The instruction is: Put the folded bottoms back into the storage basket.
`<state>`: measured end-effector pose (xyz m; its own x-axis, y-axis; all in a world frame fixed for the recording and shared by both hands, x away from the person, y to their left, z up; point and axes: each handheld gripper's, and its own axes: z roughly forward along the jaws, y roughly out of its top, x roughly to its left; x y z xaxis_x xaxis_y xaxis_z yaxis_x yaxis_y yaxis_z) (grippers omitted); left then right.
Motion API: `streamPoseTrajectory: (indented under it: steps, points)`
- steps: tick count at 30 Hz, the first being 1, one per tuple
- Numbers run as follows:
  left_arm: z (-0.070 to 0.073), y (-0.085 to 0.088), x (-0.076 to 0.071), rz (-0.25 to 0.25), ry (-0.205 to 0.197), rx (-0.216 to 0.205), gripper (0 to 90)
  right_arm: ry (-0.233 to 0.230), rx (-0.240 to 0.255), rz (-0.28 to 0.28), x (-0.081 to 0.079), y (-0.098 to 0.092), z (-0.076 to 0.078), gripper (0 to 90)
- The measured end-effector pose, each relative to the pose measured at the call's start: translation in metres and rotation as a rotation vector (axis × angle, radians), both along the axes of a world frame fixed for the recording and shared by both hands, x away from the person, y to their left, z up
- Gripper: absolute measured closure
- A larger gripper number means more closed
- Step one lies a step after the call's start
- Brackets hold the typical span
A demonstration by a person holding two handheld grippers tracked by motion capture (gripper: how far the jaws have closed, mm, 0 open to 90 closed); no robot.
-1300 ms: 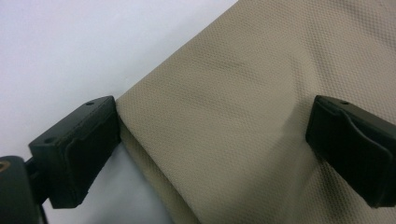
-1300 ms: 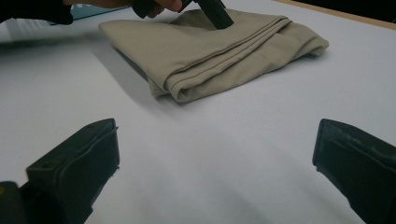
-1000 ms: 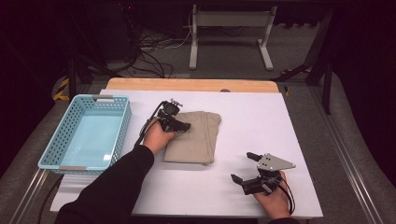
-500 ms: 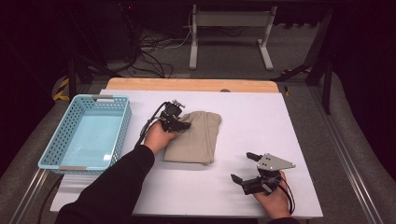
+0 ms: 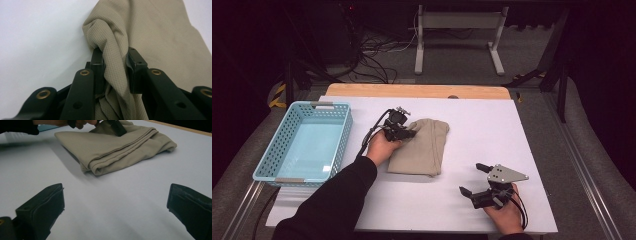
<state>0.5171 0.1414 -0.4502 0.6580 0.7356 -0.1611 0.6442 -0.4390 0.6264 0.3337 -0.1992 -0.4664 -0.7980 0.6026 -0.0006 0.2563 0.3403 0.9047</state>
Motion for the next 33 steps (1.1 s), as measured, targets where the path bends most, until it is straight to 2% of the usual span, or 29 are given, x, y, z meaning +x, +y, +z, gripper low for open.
streamPoseTrajectory:
  steps: [8, 13, 18, 20, 26, 29, 33]
  points:
    - [0.022, 0.005, -0.008, -0.001, -0.068, -0.088, 72.1, -0.002, 0.008, 0.003, -0.001, -0.001, 0.001, 1.8]
    - [0.039, 0.006, -0.017, -0.024, -0.115, -0.133, 72.3, -0.006, 0.013, 0.000, -0.001, -0.001, 0.001, 1.2]
    - [0.053, 0.011, -0.023, -0.049, -0.124, -0.239, 72.4, -0.014, 0.023, 0.007, -0.002, -0.001, 0.001, 0.3]
    - [0.060, 0.012, -0.026, -0.058, -0.138, -0.263, 72.4, -0.020, 0.023, 0.011, -0.002, -0.001, 0.002, 0.1]
    - [0.079, 0.012, -0.035, -0.092, -0.192, -0.294, 72.5, -0.028, 0.038, -0.003, -0.004, -0.004, 0.002, 0.0]
    - [0.086, 0.013, -0.038, -0.098, -0.205, -0.322, 72.6, -0.026, 0.048, -0.011, -0.004, -0.006, 0.001, 0.0]
    - [0.097, 0.014, -0.045, -0.114, -0.234, -0.327, 72.7, -0.023, 0.046, -0.016, -0.004, -0.006, 0.001, 0.0]
